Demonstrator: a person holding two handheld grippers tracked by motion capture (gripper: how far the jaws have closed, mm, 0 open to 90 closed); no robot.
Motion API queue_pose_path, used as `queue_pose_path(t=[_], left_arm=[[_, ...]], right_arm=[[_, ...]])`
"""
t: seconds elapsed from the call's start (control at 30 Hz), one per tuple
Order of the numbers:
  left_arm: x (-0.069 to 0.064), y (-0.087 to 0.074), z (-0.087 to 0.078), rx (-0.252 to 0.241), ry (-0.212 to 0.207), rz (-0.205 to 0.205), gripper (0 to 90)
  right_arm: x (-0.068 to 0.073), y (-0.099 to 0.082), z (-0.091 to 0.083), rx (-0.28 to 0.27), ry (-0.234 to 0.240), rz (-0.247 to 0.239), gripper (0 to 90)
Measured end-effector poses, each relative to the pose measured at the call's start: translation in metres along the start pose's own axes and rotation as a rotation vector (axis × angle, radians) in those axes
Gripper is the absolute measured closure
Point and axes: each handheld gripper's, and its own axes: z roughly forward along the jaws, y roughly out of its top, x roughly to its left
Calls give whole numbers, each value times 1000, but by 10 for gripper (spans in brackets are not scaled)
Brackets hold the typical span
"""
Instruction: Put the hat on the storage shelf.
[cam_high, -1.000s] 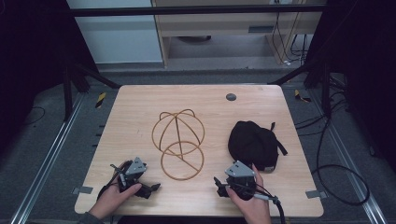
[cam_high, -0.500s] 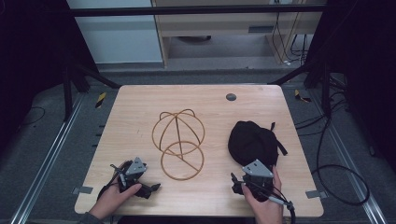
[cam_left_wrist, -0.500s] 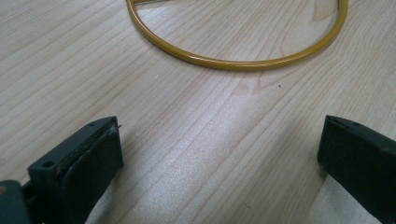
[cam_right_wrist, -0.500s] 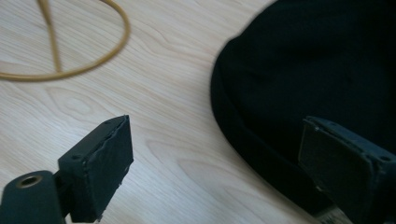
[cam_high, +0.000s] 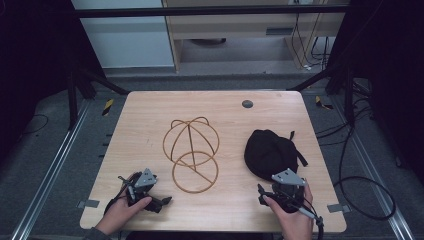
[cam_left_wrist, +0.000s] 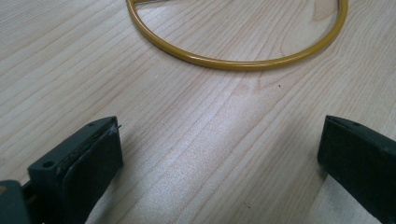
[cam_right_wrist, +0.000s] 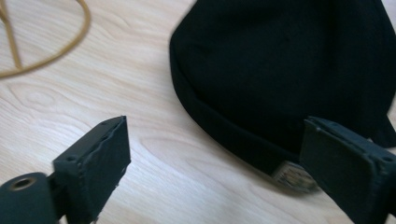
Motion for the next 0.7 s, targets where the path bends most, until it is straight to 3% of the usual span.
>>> queue_pose_path(t=[0.1,0.23,0.3,0.43,0.5,0.53,0.57,0.7], left_arm=[[0,0,0,2,-1,2,0],[0,0,0,1,0,1,0],[0,0,0,2,-1,1,0],[0,0,0,2,0,1,0],[0,0,0,2,1,1,0],[0,0,0,2,1,0,0],[0,0,0,2,1,0,0],[0,0,0,3,-1,1,0]], right_arm=[[-10,8,1,100,-2,-5,121],[-18,26,1,128,14,-27,119],[-22,39,0,140,45,-45,150],[-32,64,3,182,61,-123,203],[-35,71,2,189,66,-132,205],[-39,76,2,194,73,-139,216],[-50,93,0,199,103,-174,216],[-62,107,0,215,114,-184,227]])
